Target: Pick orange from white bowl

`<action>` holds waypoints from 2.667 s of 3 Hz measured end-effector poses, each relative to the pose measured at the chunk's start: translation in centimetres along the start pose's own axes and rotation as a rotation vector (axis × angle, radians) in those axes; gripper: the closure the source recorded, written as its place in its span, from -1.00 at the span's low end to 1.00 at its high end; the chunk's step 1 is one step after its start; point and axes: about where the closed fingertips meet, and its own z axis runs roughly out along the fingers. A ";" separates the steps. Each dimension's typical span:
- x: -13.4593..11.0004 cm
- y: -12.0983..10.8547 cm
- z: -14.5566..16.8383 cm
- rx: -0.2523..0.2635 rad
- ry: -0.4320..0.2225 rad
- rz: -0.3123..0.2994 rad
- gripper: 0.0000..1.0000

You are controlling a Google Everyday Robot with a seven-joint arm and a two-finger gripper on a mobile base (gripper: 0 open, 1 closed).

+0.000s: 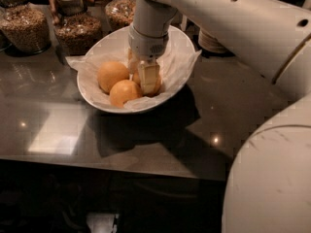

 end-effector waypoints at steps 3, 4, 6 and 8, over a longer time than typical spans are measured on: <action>-0.9 -0.4 0.2 -0.062 -0.021 -0.032 0.56; -0.9 -0.4 0.2 -0.063 -0.021 -0.032 0.96; -1.0 -0.6 0.3 -0.075 -0.045 -0.022 1.00; -0.9 -1.3 0.4 -0.055 -0.083 -0.012 1.00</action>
Offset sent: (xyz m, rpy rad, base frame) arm 0.0114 0.0427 -0.0870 -0.1023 0.2443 0.1424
